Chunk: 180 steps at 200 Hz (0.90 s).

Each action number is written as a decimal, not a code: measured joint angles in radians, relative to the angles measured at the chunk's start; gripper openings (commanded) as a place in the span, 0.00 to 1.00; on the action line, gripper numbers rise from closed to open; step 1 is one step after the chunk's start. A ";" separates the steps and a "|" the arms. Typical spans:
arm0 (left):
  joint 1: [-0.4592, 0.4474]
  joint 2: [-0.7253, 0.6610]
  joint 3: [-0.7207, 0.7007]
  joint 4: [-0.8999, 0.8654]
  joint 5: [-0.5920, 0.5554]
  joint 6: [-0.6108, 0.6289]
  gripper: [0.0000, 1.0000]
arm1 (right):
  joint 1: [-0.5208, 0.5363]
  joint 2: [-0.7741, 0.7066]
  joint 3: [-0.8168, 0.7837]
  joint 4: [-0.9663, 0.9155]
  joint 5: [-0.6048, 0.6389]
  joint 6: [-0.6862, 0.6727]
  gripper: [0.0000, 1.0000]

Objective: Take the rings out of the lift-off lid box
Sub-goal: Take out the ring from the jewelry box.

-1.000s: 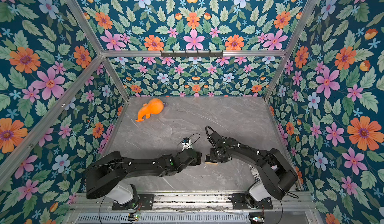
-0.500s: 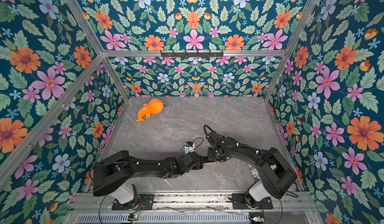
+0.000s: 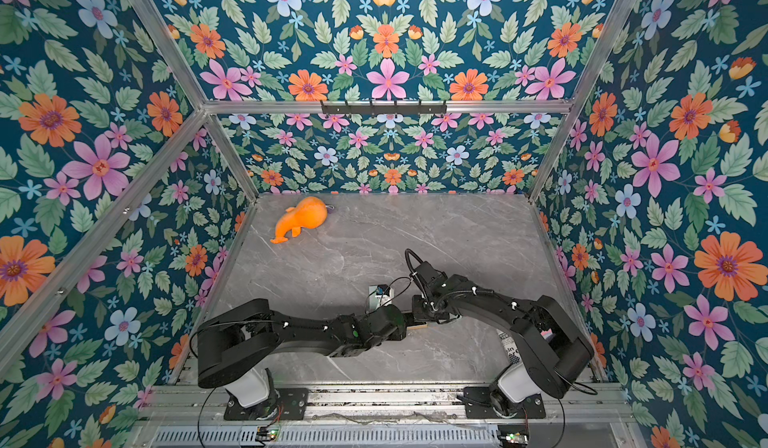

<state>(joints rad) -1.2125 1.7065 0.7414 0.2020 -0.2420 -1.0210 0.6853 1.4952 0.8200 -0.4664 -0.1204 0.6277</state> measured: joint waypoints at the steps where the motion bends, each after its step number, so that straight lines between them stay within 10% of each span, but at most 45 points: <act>1: 0.000 0.000 0.000 0.000 0.000 0.000 0.48 | 0.000 0.000 0.000 0.000 0.000 0.000 0.08; 180: 0.000 0.043 0.004 0.058 0.008 0.003 0.30 | 0.005 -0.147 -0.040 0.042 -0.029 -0.022 0.08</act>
<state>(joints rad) -1.2129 1.7493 0.7452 0.2596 -0.2340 -1.0176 0.6907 1.3479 0.7795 -0.4240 -0.1497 0.6060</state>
